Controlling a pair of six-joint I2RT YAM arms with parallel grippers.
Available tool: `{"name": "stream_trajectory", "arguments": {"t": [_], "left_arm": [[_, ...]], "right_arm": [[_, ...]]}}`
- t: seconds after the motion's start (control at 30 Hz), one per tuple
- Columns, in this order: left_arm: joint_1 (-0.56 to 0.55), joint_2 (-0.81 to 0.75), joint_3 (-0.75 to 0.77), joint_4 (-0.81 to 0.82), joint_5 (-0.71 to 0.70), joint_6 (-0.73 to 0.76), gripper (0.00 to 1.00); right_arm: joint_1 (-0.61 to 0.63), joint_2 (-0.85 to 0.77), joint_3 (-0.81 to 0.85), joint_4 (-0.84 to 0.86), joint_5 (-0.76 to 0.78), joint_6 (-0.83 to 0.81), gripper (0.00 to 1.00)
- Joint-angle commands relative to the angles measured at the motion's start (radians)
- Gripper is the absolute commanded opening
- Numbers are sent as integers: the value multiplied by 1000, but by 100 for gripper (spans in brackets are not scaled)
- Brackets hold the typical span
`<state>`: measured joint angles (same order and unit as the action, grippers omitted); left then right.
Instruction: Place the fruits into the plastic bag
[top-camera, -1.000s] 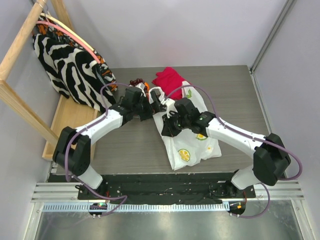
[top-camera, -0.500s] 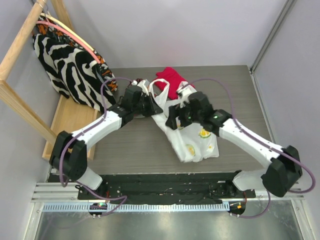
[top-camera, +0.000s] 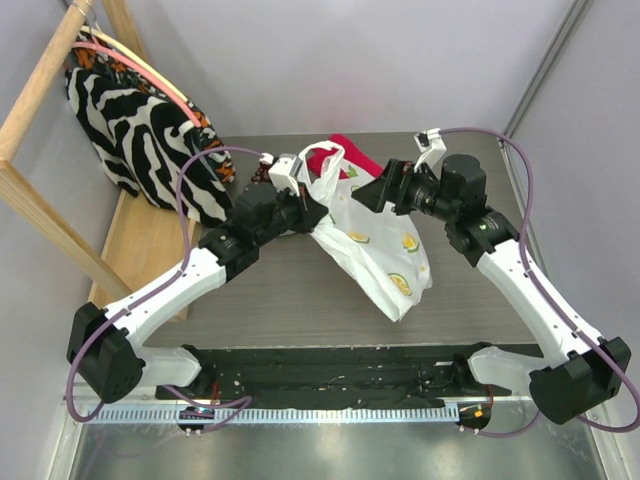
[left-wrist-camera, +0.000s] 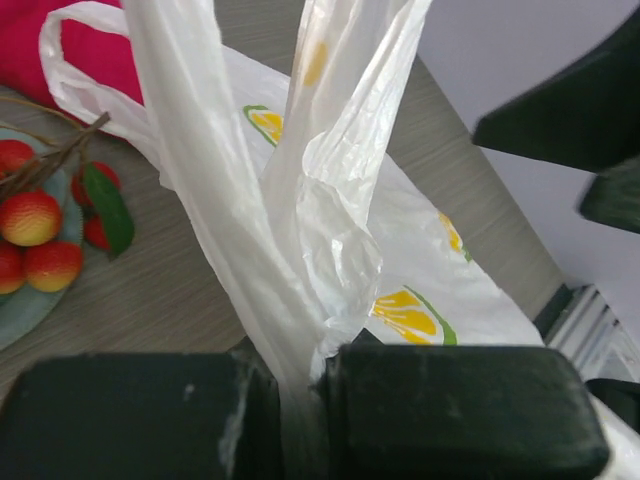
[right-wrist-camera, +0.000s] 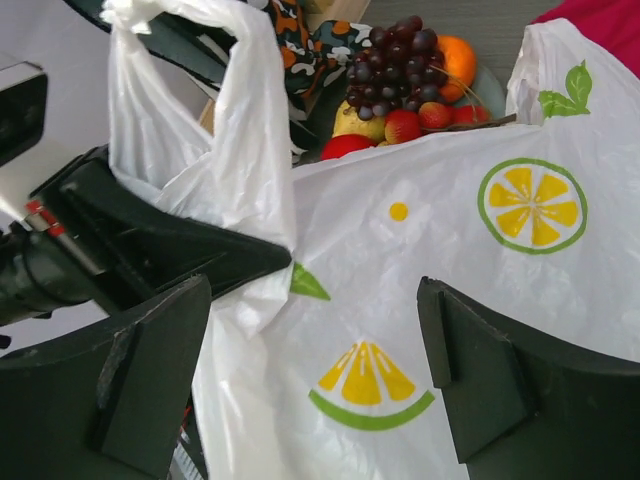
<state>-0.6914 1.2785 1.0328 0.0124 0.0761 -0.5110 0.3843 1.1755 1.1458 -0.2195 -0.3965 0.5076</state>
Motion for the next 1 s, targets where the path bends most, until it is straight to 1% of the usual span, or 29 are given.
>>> {"name": "stream_trajectory", "arguments": {"t": [0.0, 0.07, 0.13, 0.2, 0.3, 0.47, 0.57, 0.73, 0.8, 0.97], "left_arm": [[3, -2, 23, 53, -35, 83, 0], [0, -7, 16, 78, -13, 104, 0], [-13, -4, 19, 74, -9, 153, 0], [-25, -1, 41, 38, -1, 198, 0], [-57, -1, 73, -5, -2, 262, 0], [-147, 5, 121, -93, -47, 360, 0], [-200, 13, 145, -118, -70, 413, 0], [-261, 28, 174, -153, -146, 483, 0], [-295, 36, 185, -163, -189, 537, 0], [-347, 41, 188, -173, -249, 600, 0]], "right_arm": [[2, -62, 0, -7, 66, 41, 94], [-4, -41, 14, -53, 114, 97, 92], [-4, -19, 26, -78, 154, 189, 90], [-4, 10, 43, -93, 168, 261, 89], [-5, 58, 90, -116, 174, 311, 88], [-4, 127, 187, -202, 165, 341, 87], [-4, 162, 209, -254, 166, 344, 87], [-4, 199, 200, -320, 170, 339, 85], [-5, 207, 189, -348, 173, 333, 85], [-8, 204, 131, -342, 151, 368, 85]]}}
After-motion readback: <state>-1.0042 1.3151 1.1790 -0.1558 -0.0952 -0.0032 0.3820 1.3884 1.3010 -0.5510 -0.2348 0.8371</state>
